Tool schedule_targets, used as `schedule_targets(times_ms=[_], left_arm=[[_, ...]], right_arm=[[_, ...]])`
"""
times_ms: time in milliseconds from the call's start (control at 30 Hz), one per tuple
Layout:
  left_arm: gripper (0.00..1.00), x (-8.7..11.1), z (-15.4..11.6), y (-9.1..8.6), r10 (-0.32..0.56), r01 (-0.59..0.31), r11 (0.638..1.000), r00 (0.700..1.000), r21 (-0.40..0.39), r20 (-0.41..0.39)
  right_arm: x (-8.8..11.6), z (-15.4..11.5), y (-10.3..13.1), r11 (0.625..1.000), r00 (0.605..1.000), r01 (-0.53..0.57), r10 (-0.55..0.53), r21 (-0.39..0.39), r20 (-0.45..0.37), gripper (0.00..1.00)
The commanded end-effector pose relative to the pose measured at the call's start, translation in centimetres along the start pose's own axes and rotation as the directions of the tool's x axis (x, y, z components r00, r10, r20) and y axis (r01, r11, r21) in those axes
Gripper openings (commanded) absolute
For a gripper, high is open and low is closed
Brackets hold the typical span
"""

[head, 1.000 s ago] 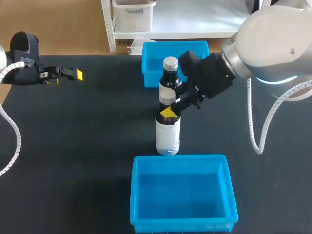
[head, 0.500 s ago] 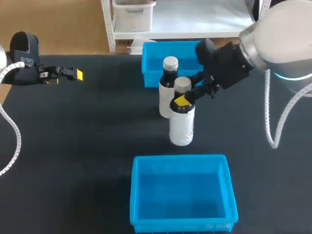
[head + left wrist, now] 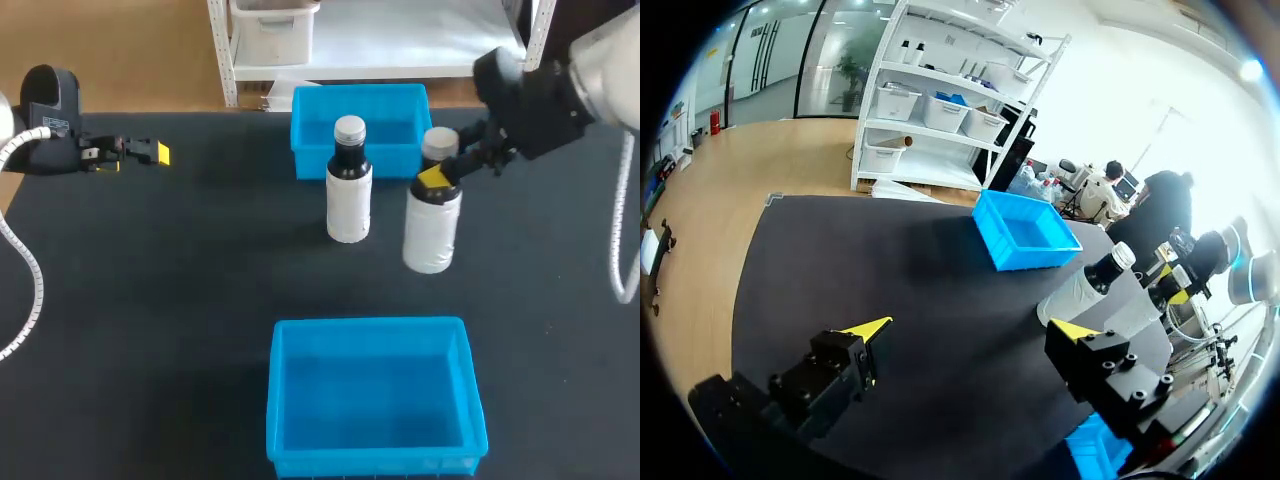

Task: Pick up the bottle, and place it in the far bin if it is heavy, or in the near bin if it is light.

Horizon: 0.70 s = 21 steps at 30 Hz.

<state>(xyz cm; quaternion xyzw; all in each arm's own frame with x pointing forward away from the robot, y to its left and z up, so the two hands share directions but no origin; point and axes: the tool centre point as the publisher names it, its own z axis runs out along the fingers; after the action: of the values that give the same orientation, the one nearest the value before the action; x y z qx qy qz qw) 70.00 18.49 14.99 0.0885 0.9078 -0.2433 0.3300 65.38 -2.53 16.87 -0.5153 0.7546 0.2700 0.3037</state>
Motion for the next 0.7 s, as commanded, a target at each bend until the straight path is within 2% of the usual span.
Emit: schedule_targets(times_ms=[33,133,267,500,700], left_arm=[[1.00,0.0,0.0,0.0,0.000,0.000,1.000,1.000,0.000,0.000],[1.00,0.0,0.0,0.0,0.000,0.000,1.000,1.000,0.000,0.000],[1.00,0.0,0.0,0.0,0.000,0.000,1.000,1.000,0.000,0.000],[1.00,0.0,0.0,0.0,0.000,0.000,1.000,1.000,0.000,0.000],[1.00,0.0,0.0,0.0,0.000,0.000,1.000,1.000,0.000,0.000]], right_arm=[[0.7,-2.7,-0.1,0.999,1.000,-0.016,0.017,0.052,-0.008,0.00],[0.9,-4.5,-0.9,0.995,1.000,-0.026,0.026,0.097,-0.005,0.00],[0.5,-6.4,-0.7,0.995,1.000,-0.004,0.002,0.098,0.012,0.00],[-0.9,-8.6,1.7,0.998,0.997,0.067,-0.068,0.021,0.044,0.00],[-2.3,-9.9,4.8,0.990,0.990,0.112,-0.105,-0.083,0.092,0.00]])
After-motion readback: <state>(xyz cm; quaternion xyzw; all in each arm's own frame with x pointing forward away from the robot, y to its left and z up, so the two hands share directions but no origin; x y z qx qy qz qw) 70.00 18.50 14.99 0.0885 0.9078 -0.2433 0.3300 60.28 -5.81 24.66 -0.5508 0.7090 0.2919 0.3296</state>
